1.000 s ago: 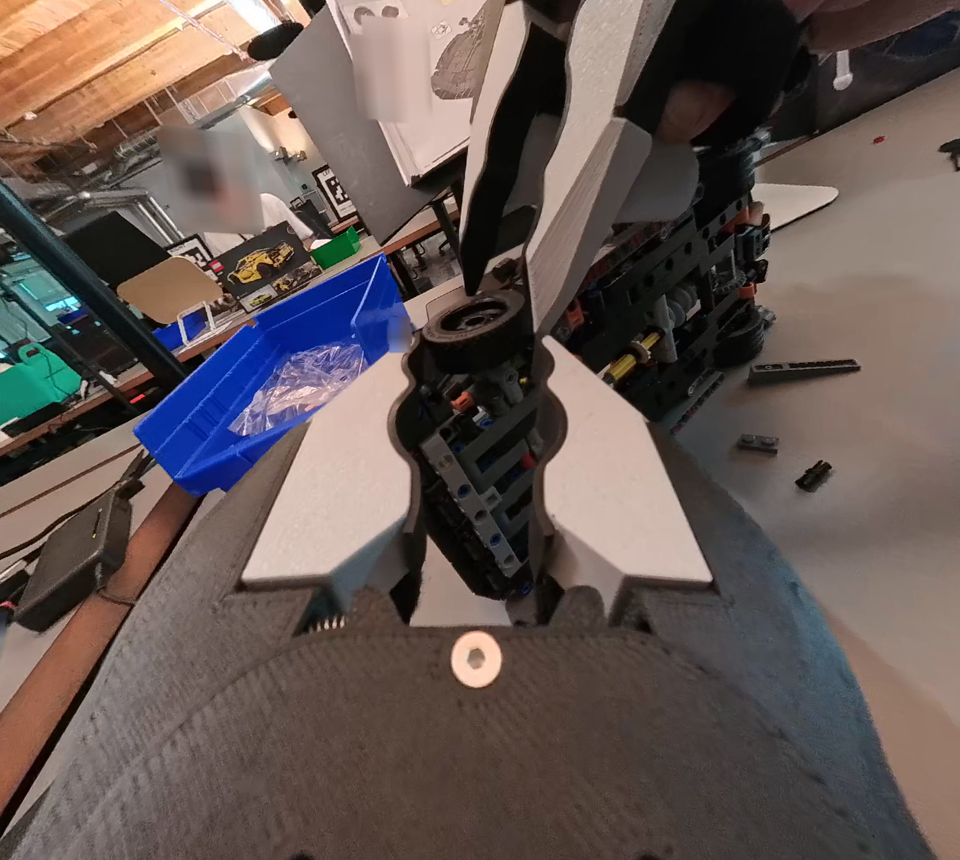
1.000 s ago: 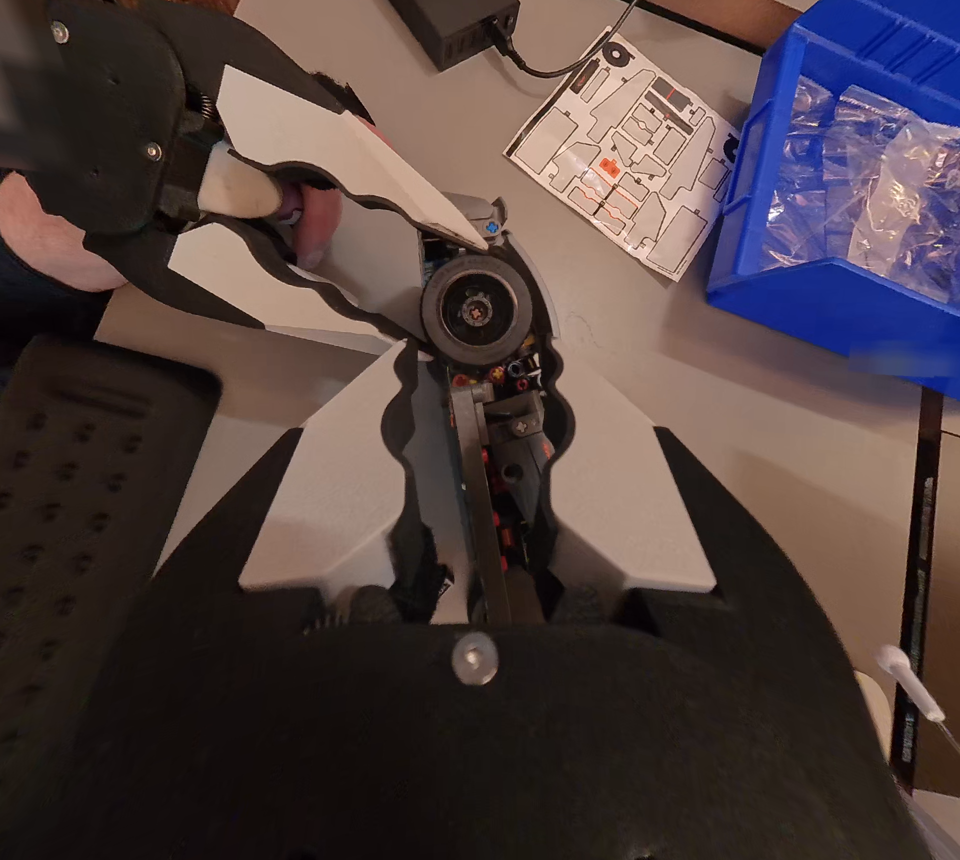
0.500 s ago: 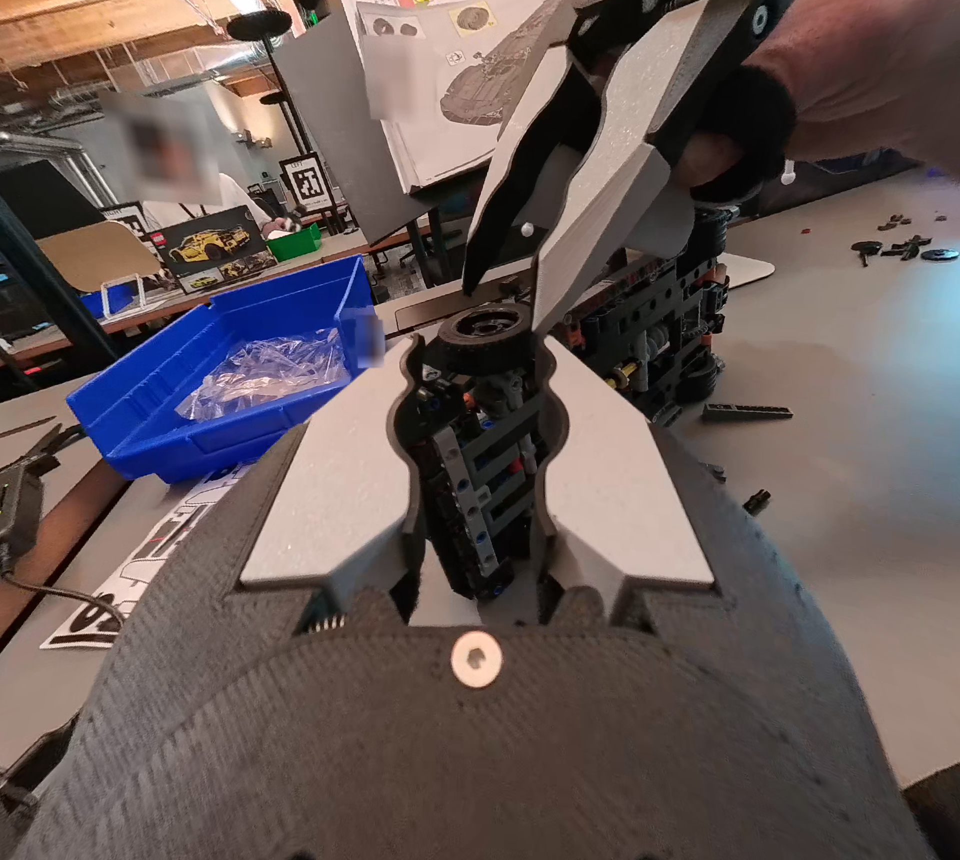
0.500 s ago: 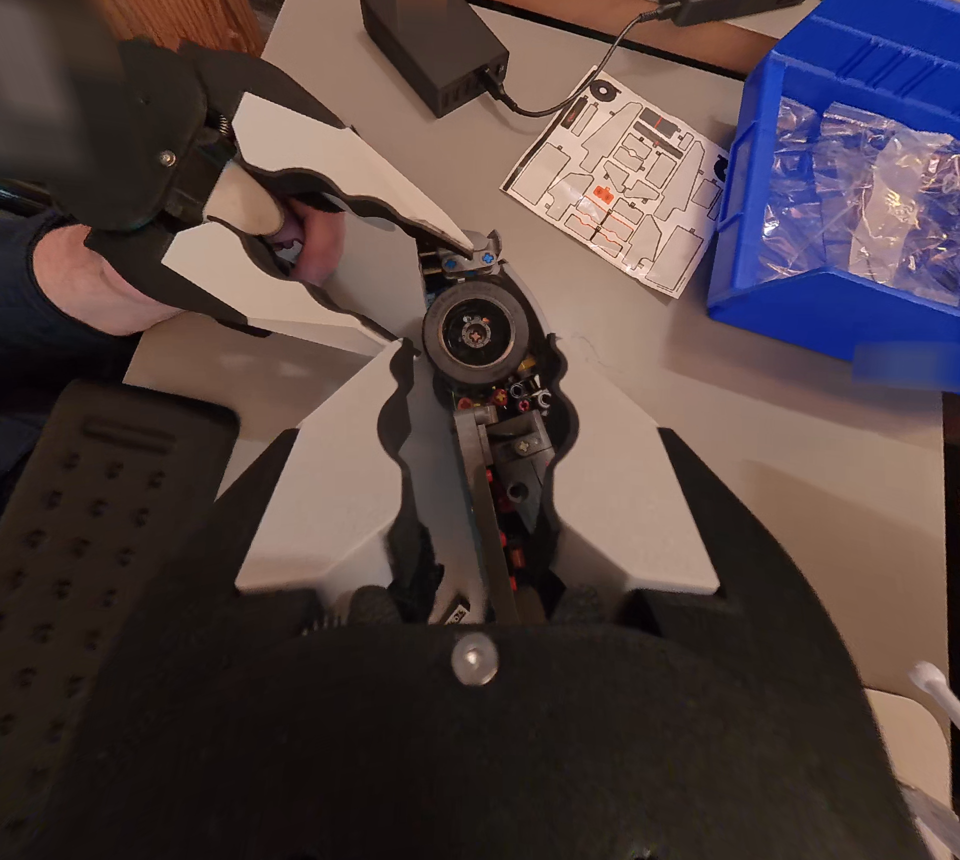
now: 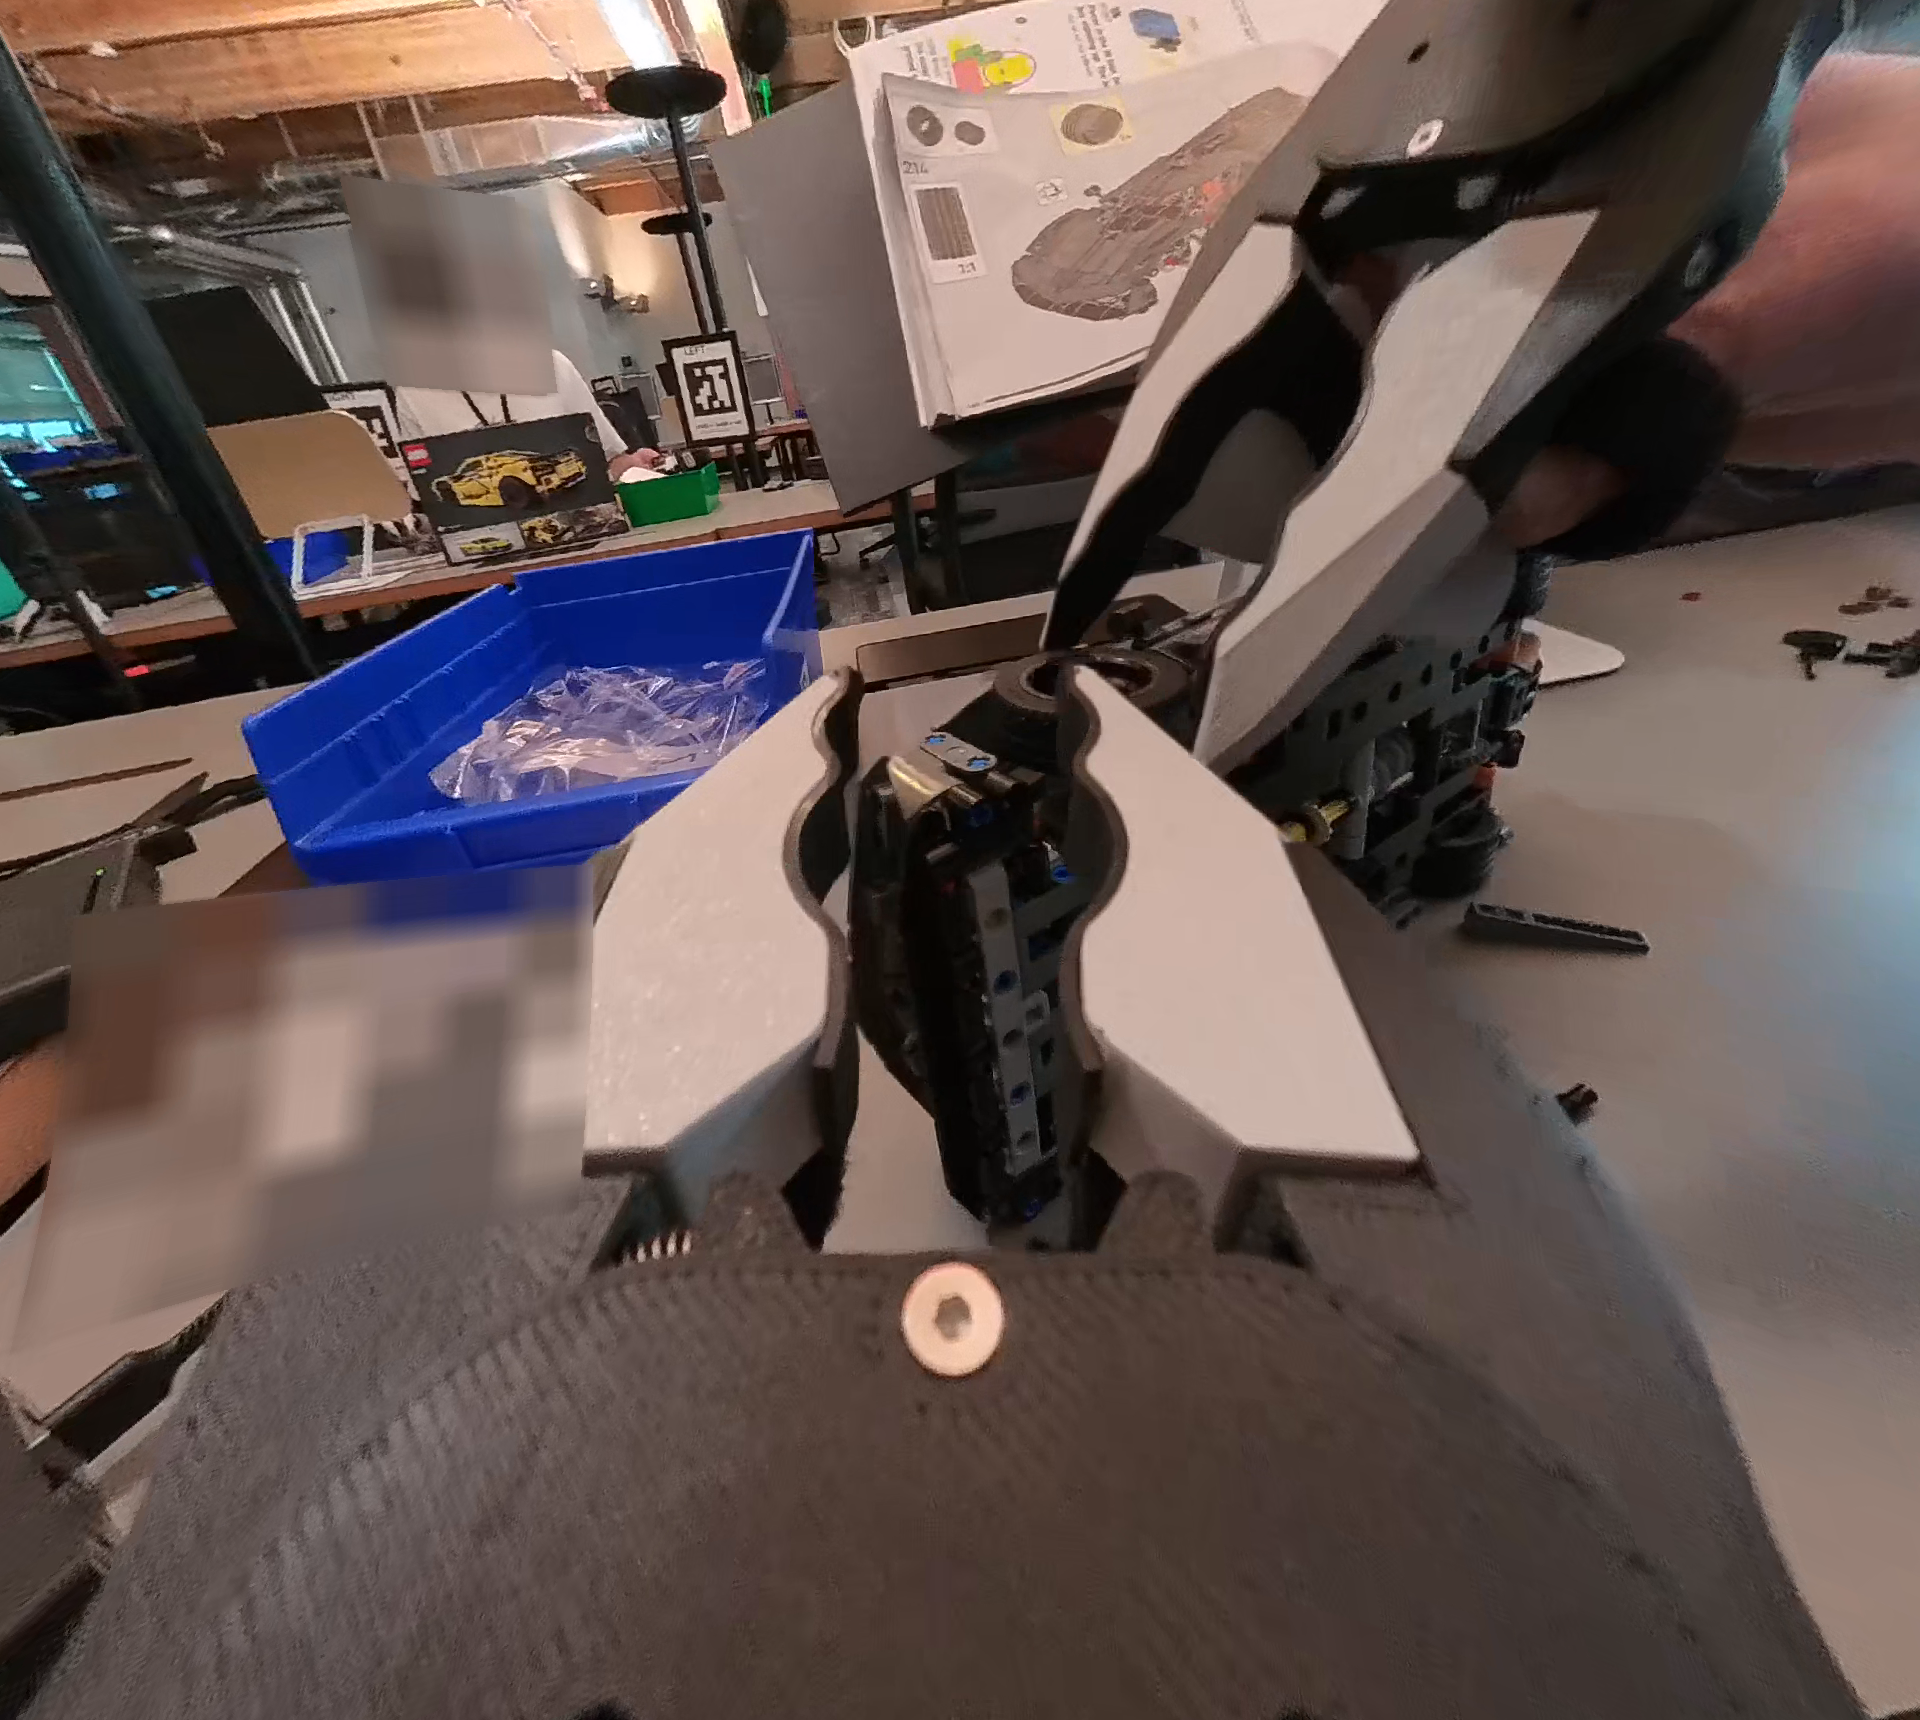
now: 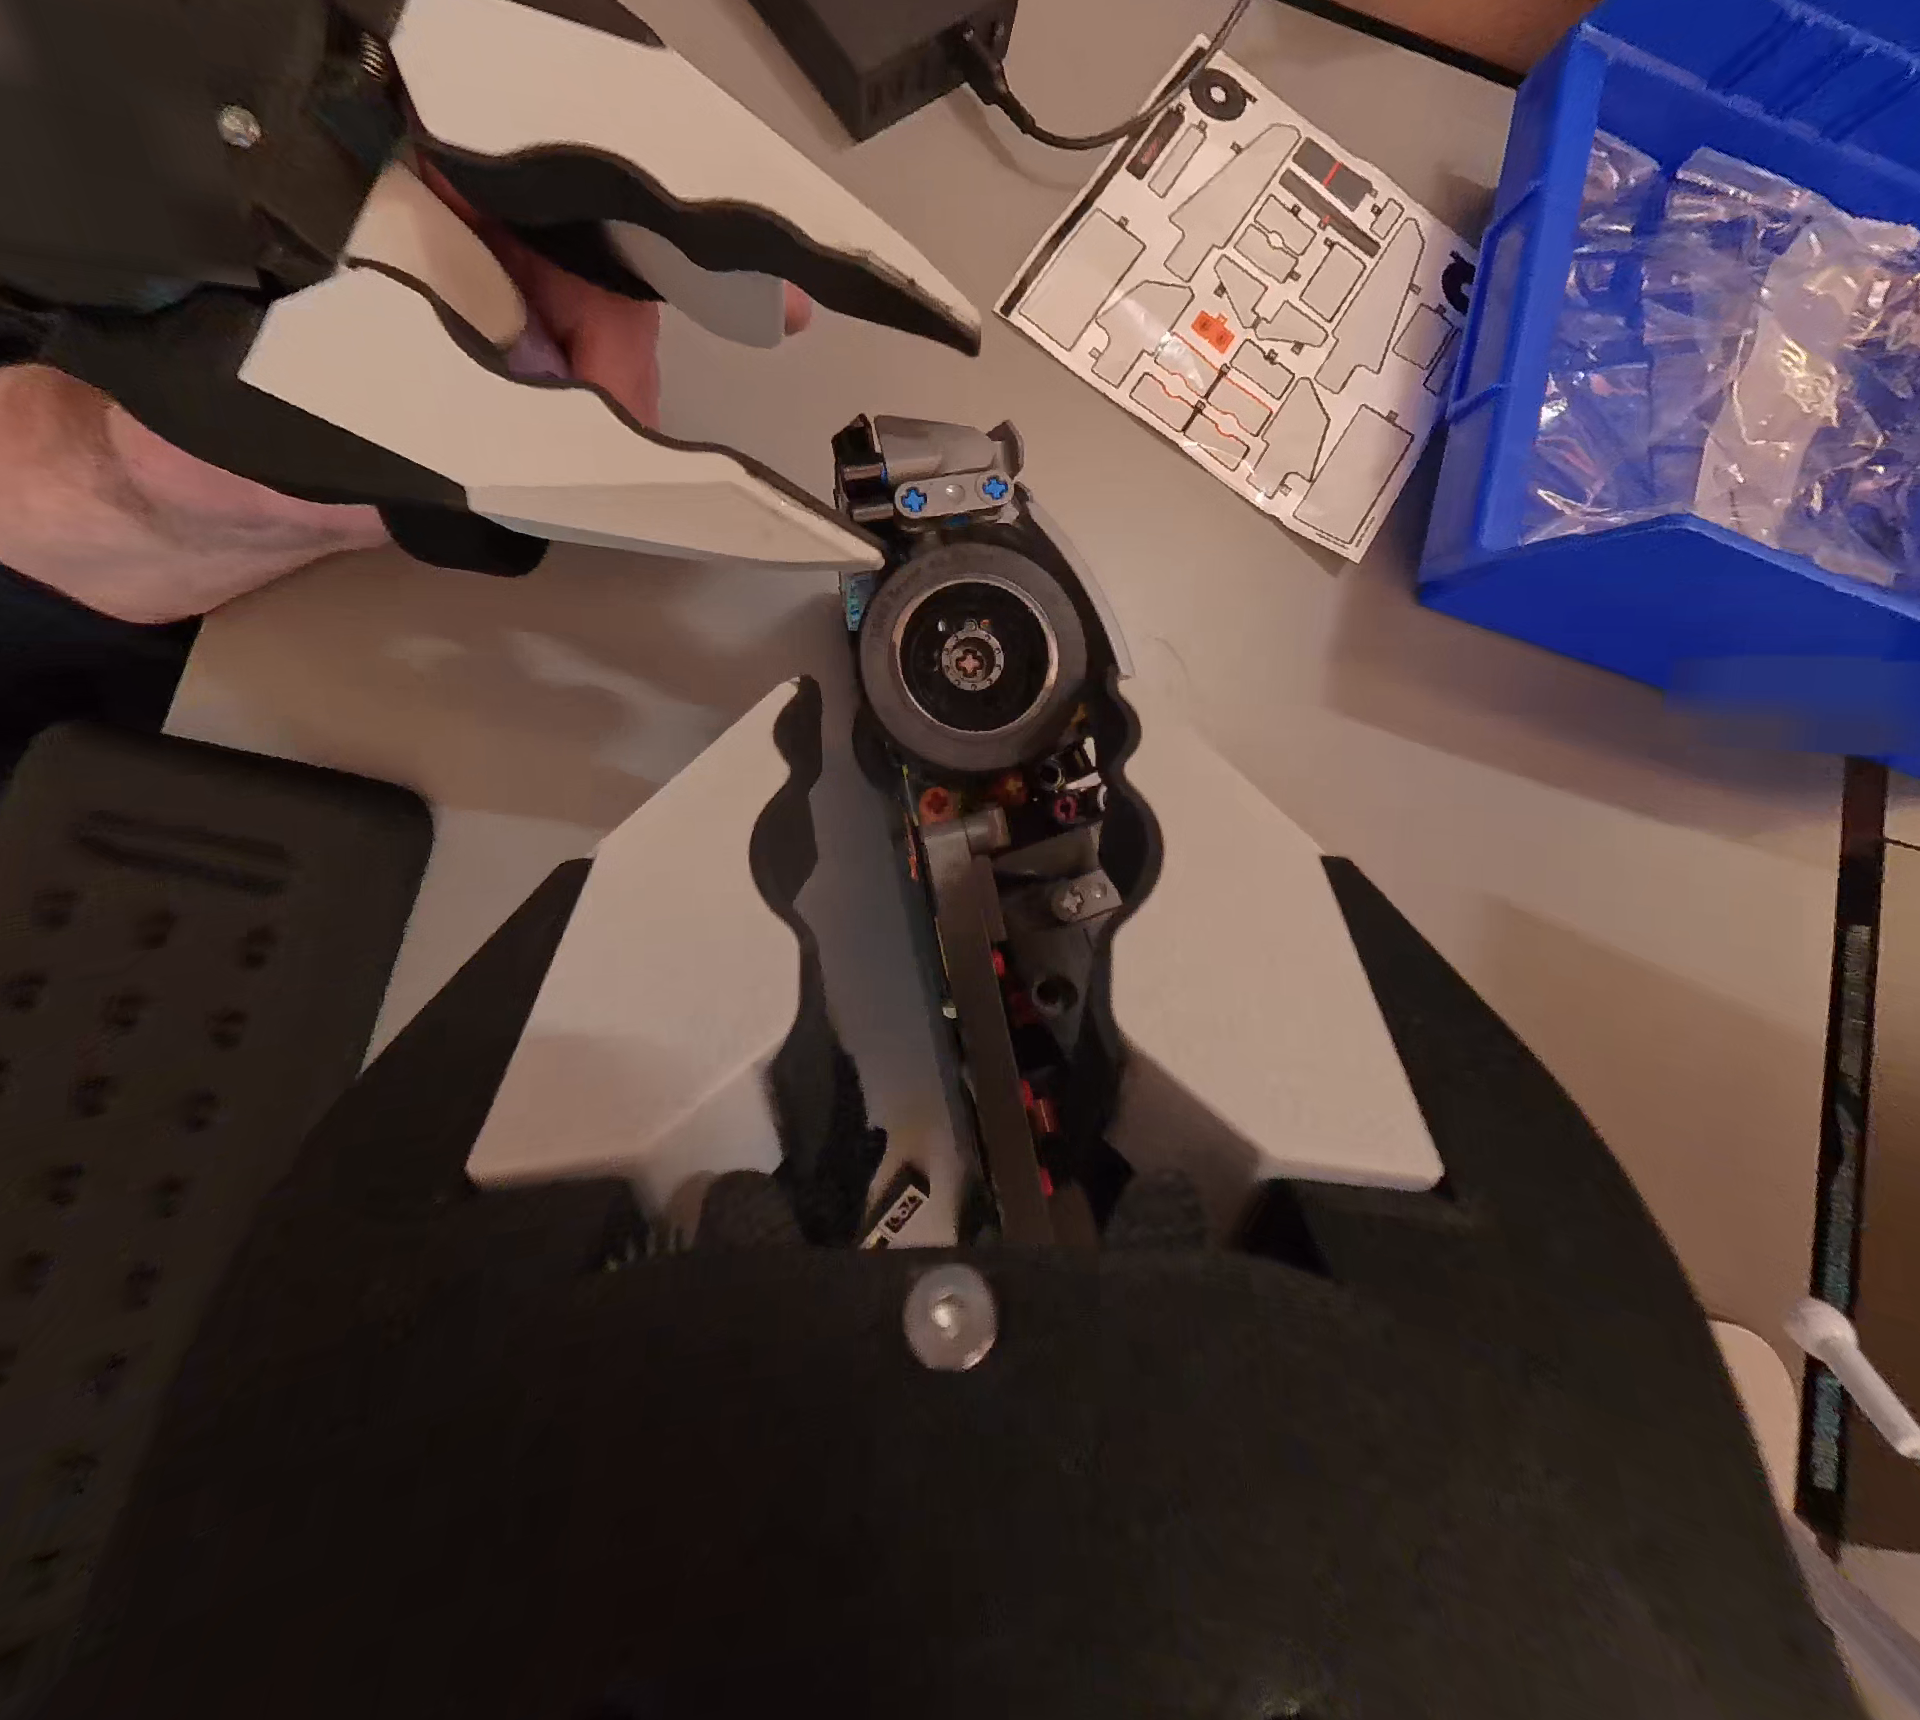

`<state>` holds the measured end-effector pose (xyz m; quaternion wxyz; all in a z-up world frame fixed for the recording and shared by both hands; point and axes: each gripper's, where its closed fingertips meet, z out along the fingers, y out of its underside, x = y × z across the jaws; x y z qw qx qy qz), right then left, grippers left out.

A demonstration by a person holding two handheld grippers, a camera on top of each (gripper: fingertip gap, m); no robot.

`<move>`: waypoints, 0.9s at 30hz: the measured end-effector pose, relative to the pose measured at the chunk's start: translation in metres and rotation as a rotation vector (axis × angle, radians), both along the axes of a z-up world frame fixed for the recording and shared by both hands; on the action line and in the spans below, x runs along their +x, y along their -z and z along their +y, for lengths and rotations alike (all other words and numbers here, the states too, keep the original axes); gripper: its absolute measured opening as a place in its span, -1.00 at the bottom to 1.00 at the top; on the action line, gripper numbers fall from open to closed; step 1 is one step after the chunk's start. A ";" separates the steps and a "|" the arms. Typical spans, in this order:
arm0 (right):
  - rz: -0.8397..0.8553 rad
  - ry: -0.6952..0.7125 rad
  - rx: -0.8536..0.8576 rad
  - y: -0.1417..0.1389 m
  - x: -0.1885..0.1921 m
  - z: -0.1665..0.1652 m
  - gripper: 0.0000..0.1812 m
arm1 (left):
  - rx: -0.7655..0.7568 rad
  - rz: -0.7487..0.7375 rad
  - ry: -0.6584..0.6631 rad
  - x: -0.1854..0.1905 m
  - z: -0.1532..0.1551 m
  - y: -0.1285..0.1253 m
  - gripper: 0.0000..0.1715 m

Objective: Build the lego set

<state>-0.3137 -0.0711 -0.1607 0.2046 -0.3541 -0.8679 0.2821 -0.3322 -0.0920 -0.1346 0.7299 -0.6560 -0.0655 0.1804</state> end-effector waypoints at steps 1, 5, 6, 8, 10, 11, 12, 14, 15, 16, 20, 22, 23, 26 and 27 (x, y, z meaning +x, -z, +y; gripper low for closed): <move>0.004 0.001 0.005 0.001 -0.001 0.000 -0.45 | 0.002 0.000 -0.012 -0.002 -0.001 0.000 -0.60; 0.002 0.019 -0.009 0.001 -0.003 0.000 -0.54 | -0.012 -0.046 -0.055 -0.013 -0.001 0.006 -0.64; -0.003 0.025 -0.014 0.001 -0.003 0.000 -0.54 | -0.014 -0.052 -0.065 -0.015 -0.001 0.006 -0.64; -0.005 0.041 -0.017 0.000 -0.004 0.000 -0.54 | -0.028 -0.080 -0.079 -0.020 -0.001 0.011 -0.67; -0.019 0.055 -0.013 0.001 -0.003 -0.001 -0.54 | -0.028 -0.099 -0.070 -0.021 -0.001 0.013 -0.67; -0.024 0.061 -0.005 0.001 -0.003 -0.001 -0.54 | -0.026 -0.113 -0.062 -0.021 0.000 0.014 -0.67; -0.028 0.069 -0.001 0.001 -0.003 0.000 -0.54 | -0.023 -0.126 -0.043 -0.020 0.002 0.014 -0.68; -0.038 0.096 -0.013 0.001 -0.001 0.001 -0.55 | -0.023 -0.129 -0.039 -0.020 0.003 0.014 -0.69; -0.035 0.111 -0.022 0.001 -0.001 0.001 -0.54 | -0.021 -0.131 -0.030 -0.019 0.003 0.014 -0.70; -0.025 0.127 -0.032 0.001 -0.002 0.001 -0.54 | -0.021 -0.135 -0.024 -0.018 0.004 0.015 -0.72; 0.006 0.163 -0.048 0.000 -0.004 0.000 -0.55 | -0.023 -0.134 -0.025 -0.018 0.003 0.015 -0.78; 0.003 0.166 -0.049 0.000 -0.004 0.000 -0.55 | -0.021 -0.137 -0.023 -0.018 0.003 0.015 -0.80; -0.001 0.167 -0.050 0.000 -0.004 0.001 -0.55 | -0.021 -0.137 -0.021 -0.017 0.003 0.015 -0.80; -0.002 0.170 -0.048 0.000 -0.005 0.001 -0.55 | -0.020 -0.139 -0.015 -0.017 0.004 0.015 -0.83; -0.001 0.170 -0.045 0.000 -0.005 0.000 -0.55 | -0.020 -0.140 -0.014 -0.017 0.004 0.015 -0.83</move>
